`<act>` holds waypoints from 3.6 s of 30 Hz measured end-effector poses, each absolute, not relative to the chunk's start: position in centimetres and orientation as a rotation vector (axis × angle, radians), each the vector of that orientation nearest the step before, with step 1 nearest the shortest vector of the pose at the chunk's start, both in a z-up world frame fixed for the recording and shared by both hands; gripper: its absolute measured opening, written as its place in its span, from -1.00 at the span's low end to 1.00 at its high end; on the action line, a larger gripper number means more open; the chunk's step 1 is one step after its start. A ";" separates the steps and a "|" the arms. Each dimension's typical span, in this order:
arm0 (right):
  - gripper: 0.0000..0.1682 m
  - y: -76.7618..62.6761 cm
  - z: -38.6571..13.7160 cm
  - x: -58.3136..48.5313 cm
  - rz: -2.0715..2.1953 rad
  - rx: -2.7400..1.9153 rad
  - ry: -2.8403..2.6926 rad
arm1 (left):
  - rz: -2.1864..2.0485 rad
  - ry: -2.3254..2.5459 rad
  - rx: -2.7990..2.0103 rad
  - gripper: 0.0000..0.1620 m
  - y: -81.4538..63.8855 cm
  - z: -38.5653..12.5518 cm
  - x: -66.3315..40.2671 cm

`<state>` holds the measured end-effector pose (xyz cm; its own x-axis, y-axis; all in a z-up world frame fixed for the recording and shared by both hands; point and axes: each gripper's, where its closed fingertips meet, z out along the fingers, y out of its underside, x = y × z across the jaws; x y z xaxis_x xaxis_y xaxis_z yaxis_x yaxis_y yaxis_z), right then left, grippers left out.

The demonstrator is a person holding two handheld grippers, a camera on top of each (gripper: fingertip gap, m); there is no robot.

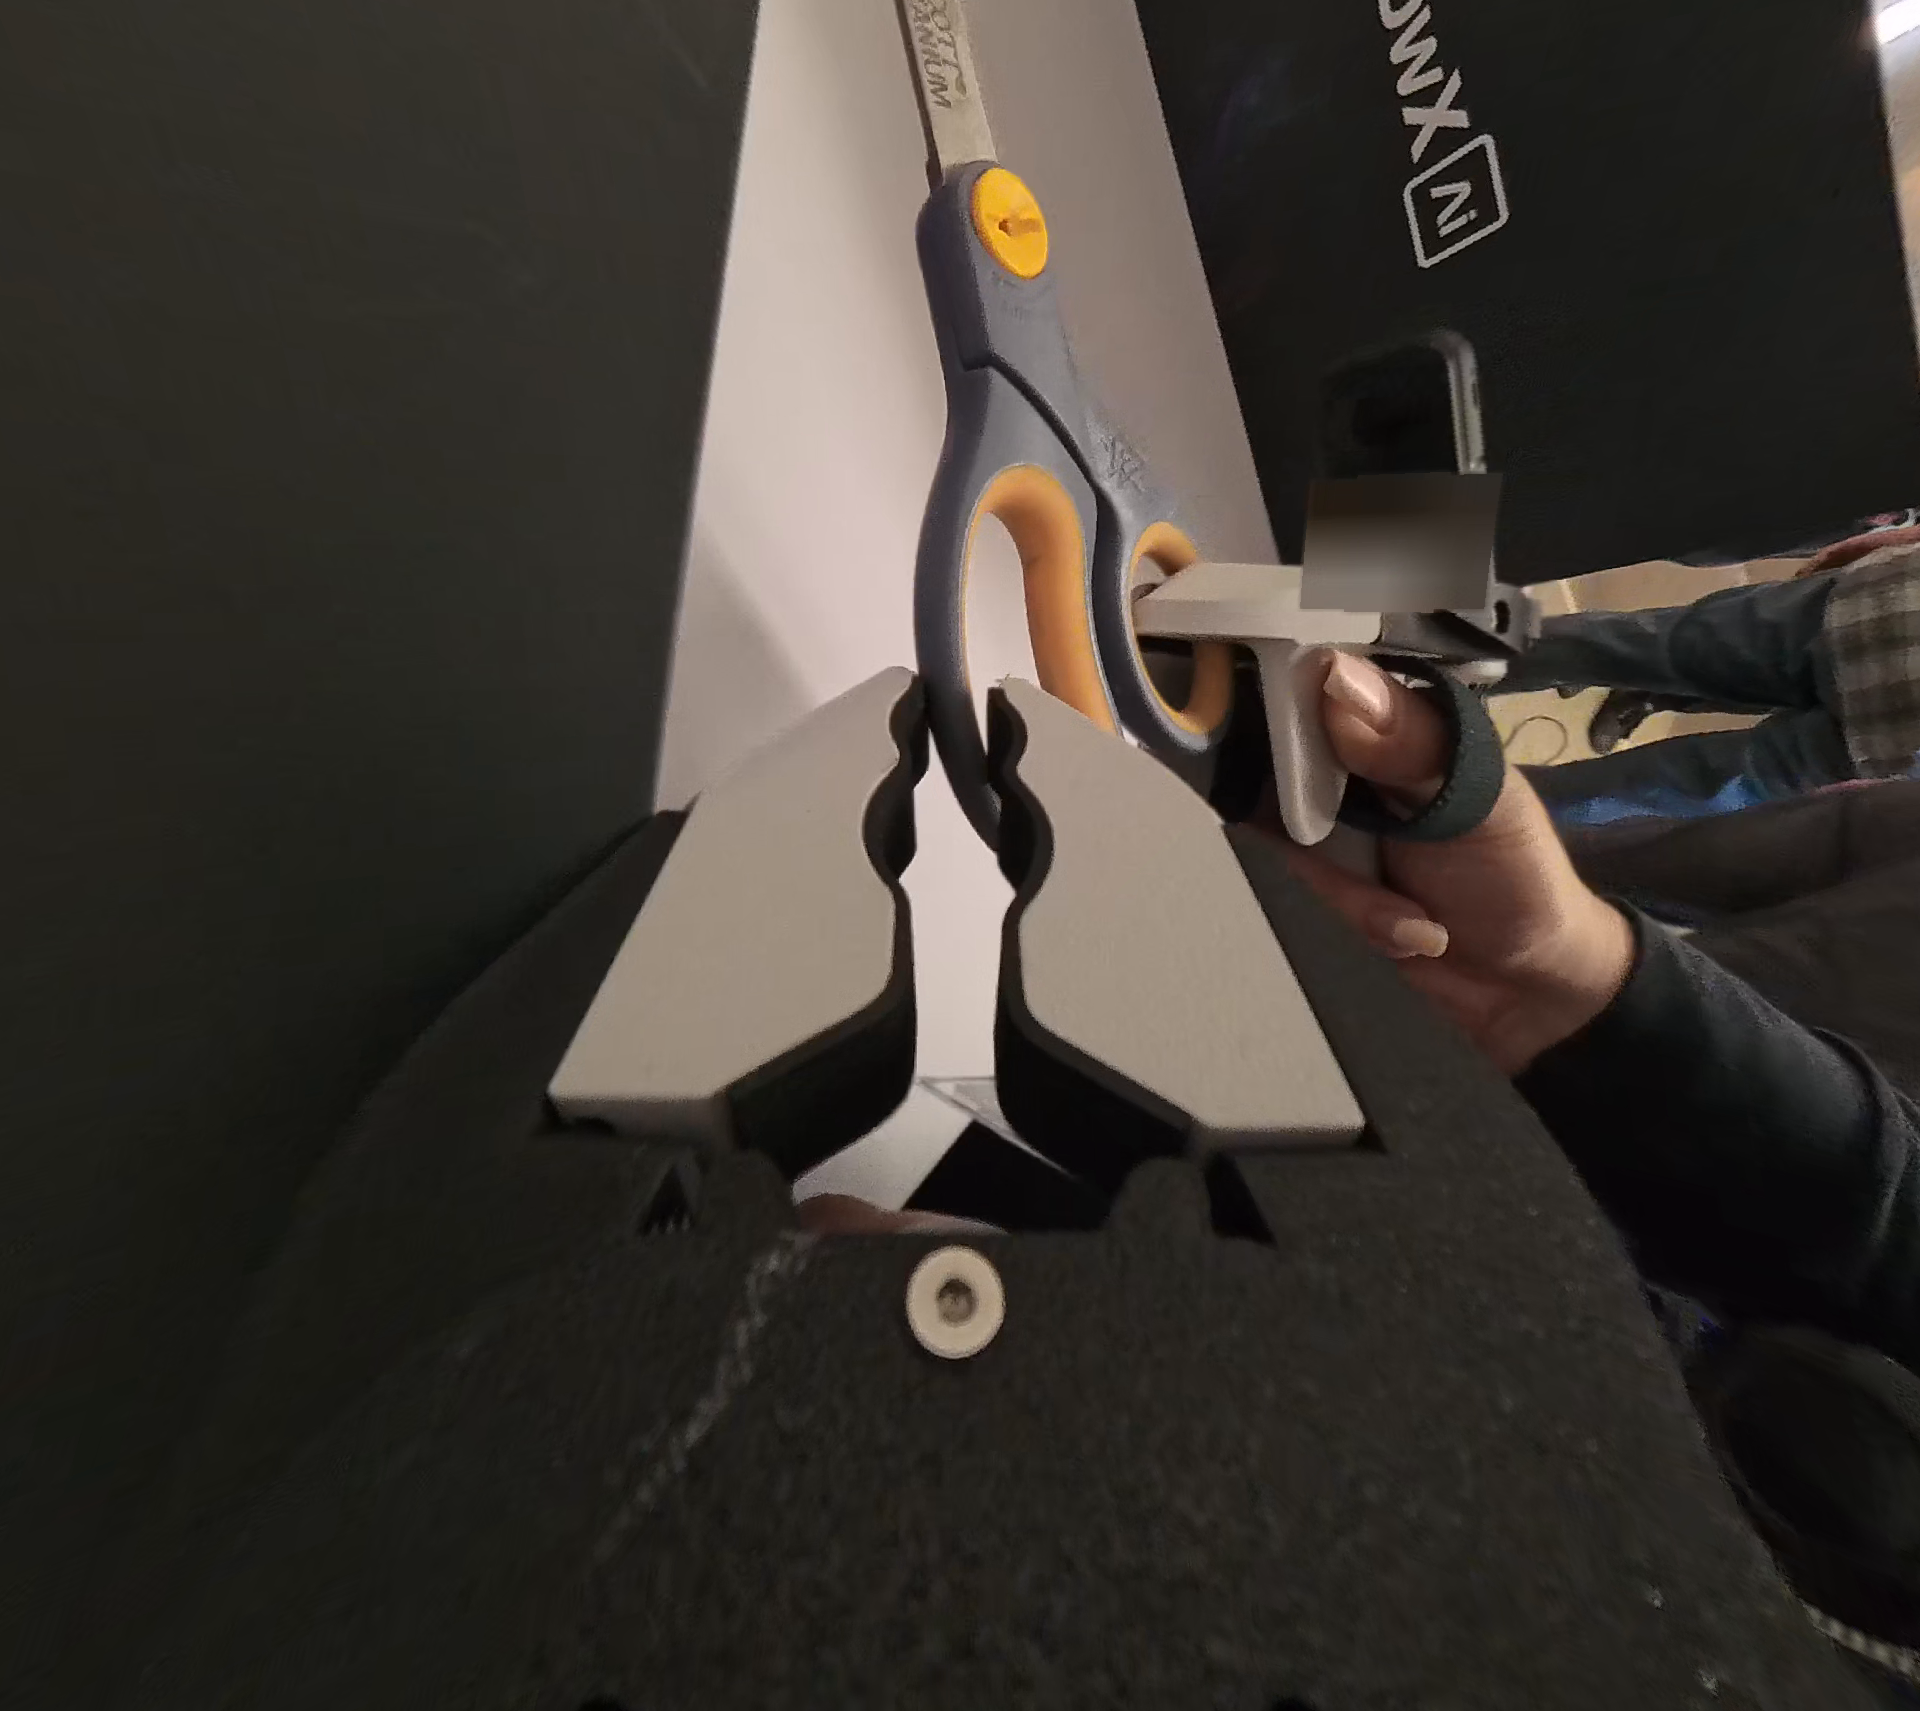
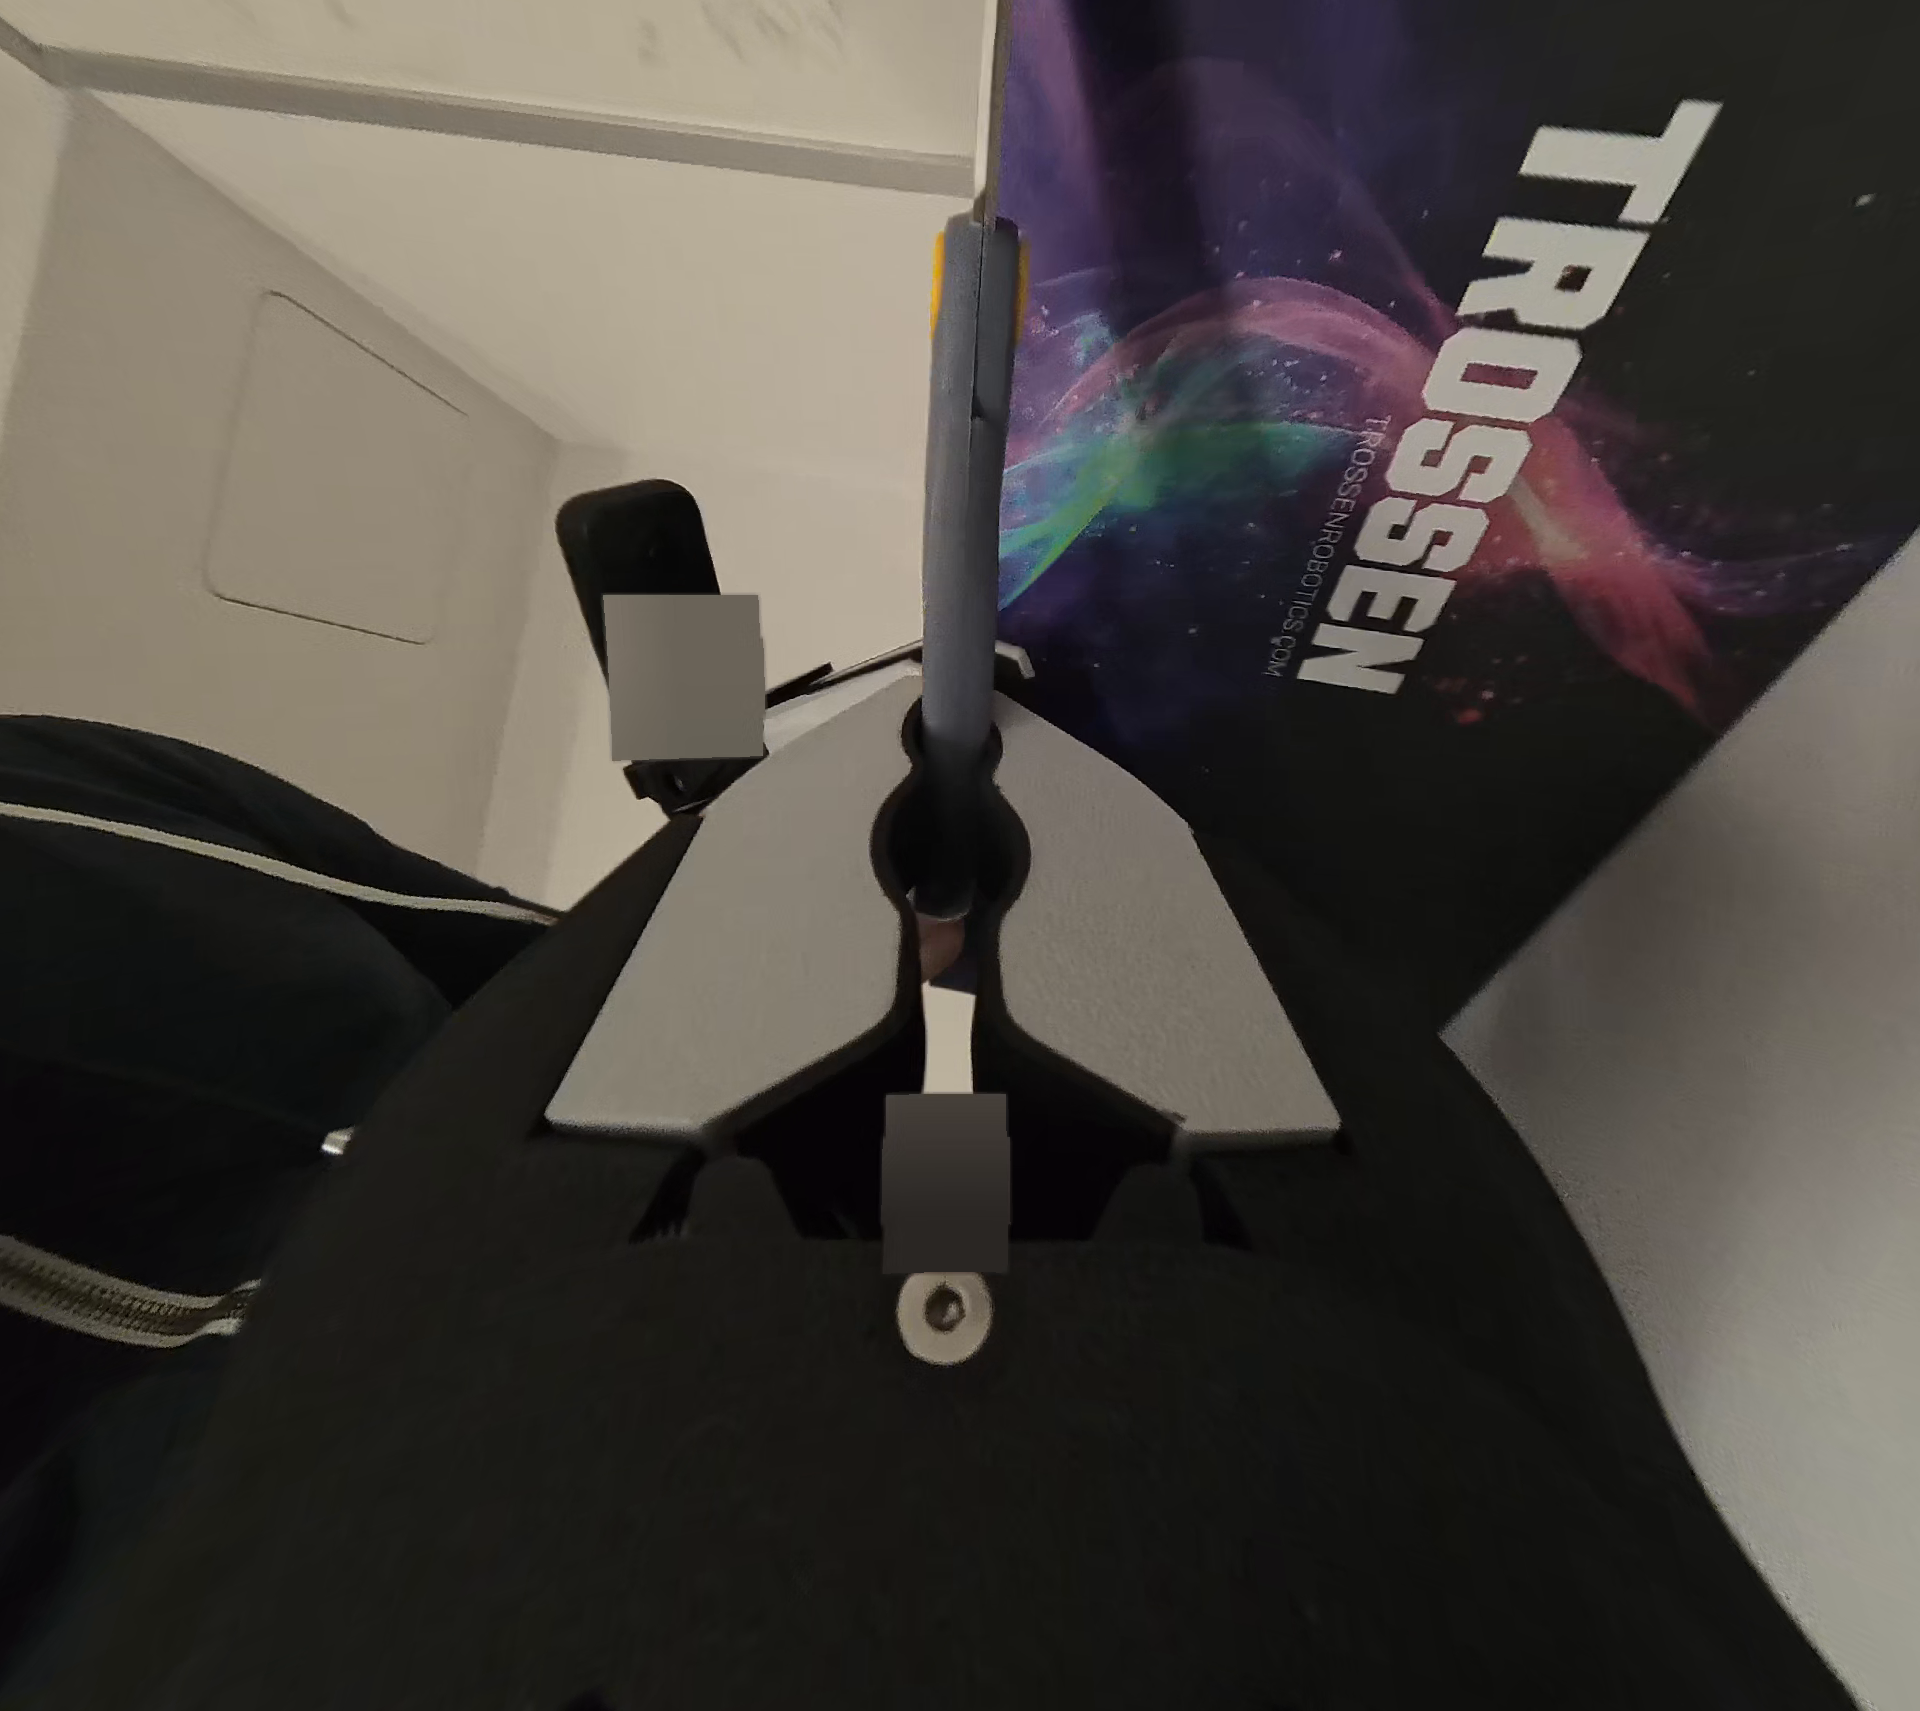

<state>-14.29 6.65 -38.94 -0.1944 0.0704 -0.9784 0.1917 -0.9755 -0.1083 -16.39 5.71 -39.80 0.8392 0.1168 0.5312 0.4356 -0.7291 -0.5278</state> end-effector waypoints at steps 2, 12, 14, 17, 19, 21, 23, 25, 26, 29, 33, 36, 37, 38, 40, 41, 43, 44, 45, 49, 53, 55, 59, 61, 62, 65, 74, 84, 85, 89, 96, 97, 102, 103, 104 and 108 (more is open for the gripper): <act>-0.98 6.5 -38.9 -14.6 -2.373 1.916 0.290 | -0.623 -0.413 -2.354 -0.89 5.6 -39.6 -16.7; -0.98 6.9 -38.2 -13.8 -2.228 2.006 0.407 | -0.800 -0.539 -2.308 -0.89 5.9 -39.3 -15.4; -0.98 6.9 -38.2 -13.8 -2.245 1.981 0.358 | -0.814 -0.581 -2.276 -0.89 6.0 -39.1 -15.4; -0.98 6.7 -38.2 -14.0 -2.253 1.978 0.344 | -0.802 -0.620 -2.264 -0.90 5.9 -39.1 -15.7; -0.98 6.7 -38.1 -14.2 -2.262 1.973 0.322 | -0.804 -0.655 -2.241 -0.90 5.9 -39.0 -15.9; -0.98 6.6 -38.1 -14.3 -2.267 1.961 0.296 | -0.804 -0.679 -2.221 -0.91 5.8 -38.9 -16.1; -0.98 6.6 -38.0 -14.3 -2.270 1.960 0.308 | -0.815 -0.673 -2.218 -0.91 5.8 -38.7 -16.1; -0.98 6.7 -37.9 -14.1 -2.273 1.967 0.348 | -0.754 -0.581 -2.261 -0.89 5.8 -38.7 -15.9; -0.97 6.7 -37.9 -14.0 -2.273 1.976 0.385 | -0.735 -0.540 -2.283 -0.88 5.8 -38.7 -15.8; -0.96 7.1 -37.5 -13.7 -2.298 2.022 0.522 | -0.688 -0.455 -2.302 -0.87 5.9 -38.4 -15.5; -0.94 7.5 -36.9 -13.4 -2.348 1.982 0.516 | -0.638 -0.362 -2.299 -0.85 6.1 -37.4 -15.2; -0.94 7.7 -36.2 -13.2 -2.347 1.980 0.509 | -0.655 -0.350 -2.287 -0.84 6.2 -36.7 -15.0; -0.93 7.8 -36.0 -13.1 -2.345 1.992 0.520 | -0.672 -0.365 -2.280 -0.84 6.3 -36.5 -14.9; -0.93 7.9 -36.0 -13.0 -2.332 2.004 0.523 | -0.682 -0.359 -2.287 -0.83 6.3 -36.5 -14.7; -0.93 8.2 -36.0 -12.7 -2.300 2.034 0.536 | -0.691 -0.349 -2.298 -0.83 6.4 -36.7 -14.4; -0.93 8.4 -36.0 -12.6 -2.297 2.046 0.547 | -0.708 -0.359 -2.292 -0.83 6.4 -36.7 -14.2; -0.93 8.9 -36.0 -12.2 -2.278 2.067 0.564 | -0.715 -0.338 -2.302 -0.82 6.6 -36.8 -13.7; -0.93 9.1 -35.9 -12.1 -2.272 2.081 0.583 | -0.730 -0.345 -2.299 -0.82 6.8 -37.0 -13.5; -0.93 9.3 -35.7 -11.9 -2.263 2.089 0.600 | -0.751 -0.354 -2.294 -0.82 6.9 -37.1 -13.2; -0.93 10.0 -35.5 -11.3 -2.216 2.110 0.663 | -0.774 -0.353 -2.282 -0.82 7.3 -37.0 -12.4; -0.97 10.1 -34.2 -10.8 -2.313 2.064 0.711 | -0.758 -0.338 -2.196 -0.88 8.4 -35.6 -12.5; -0.97 11.0 -34.1 -10.3 -2.268 2.097 0.648 | -0.721 -0.299 -2.260 -0.87 9.2 -35.7 -12.1; -0.97 11.3 -34.4 -10.2 -2.228 2.060 0.606 | -0.822 -0.430 -2.200 -0.88 9.6 -35.7 -11.8; -0.97 11.1 -34.8 -10.0 -2.223 2.022 0.547 | -0.831 -0.429 -2.215 -0.87 9.4 -36.0 -11.5; -0.97 10.9 -35.3 -9.9 -2.211 2.000 0.504 | -0.853 -0.456 -2.222 -0.87 9.3 -36.4 -11.4; -0.97 9.9 -36.9 -9.8 -2.168 1.921 0.414 | -0.899 -0.521 -2.254 -0.86 8.3 -37.7 -11.3; -0.97 8.6 -38.1 -9.8 -2.099 1.836 0.490 | -0.968 -0.656 -2.248 -0.89 6.3 -38.5 -12.1; -0.97 9.8 -38.8 -9.9 -2.052 1.771 0.523 | -1.007 -0.692 -2.233 -0.88 6.8 -38.9 -12.5; -0.97 9.9 -38.8 -9.9 -2.045 1.778 0.537 | -1.008 -0.694 -2.229 -0.89 6.9 -39.0 -12.4; -0.97 10.7 -38.8 -9.7 -2.029 1.773 0.599 | -1.019 -0.707 -2.206 -0.89 7.6 -39.0 -12.2; -0.97 10.7 -38.9 -9.9 -2.049 1.763 0.608 | -1.014 -0.743 -2.181 -0.89 7.8 -39.1 -12.4; -0.97 10.5 -38.9 -10.1 -2.055 1.764 0.593 | -1.019 -0.753 -2.176 -0.89 7.8 -39.2 -12.3; -0.97 9.9 -38.9 -10.5 -2.076 1.775 0.579 | -1.001 -0.761 -2.175 -0.89 7.6 -39.2 -12.3; -0.97 9.8 -38.8 -10.6 -2.078 1.774 0.576 | -1.004 -0.761 -2.171 -0.89 7.6 -39.2 -12.2; -0.97 9.7 -38.7 -10.6 -2.079 1.771 0.580 | -1.011 -0.757 -2.169 -0.88 7.6 -39.1 -12.0; -0.97 9.4 -38.6 -10.7 -2.060 1.792 0.639 | -1.007 -0.761 -2.168 -0.88 7.7 -39.2 -11.9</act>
<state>-10.73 9.39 -38.59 -0.1500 0.0401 -0.9879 0.5261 -0.8427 -0.1141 -11.88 7.71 -39.18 0.5427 0.2359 0.8061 0.7109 -0.6402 -0.2912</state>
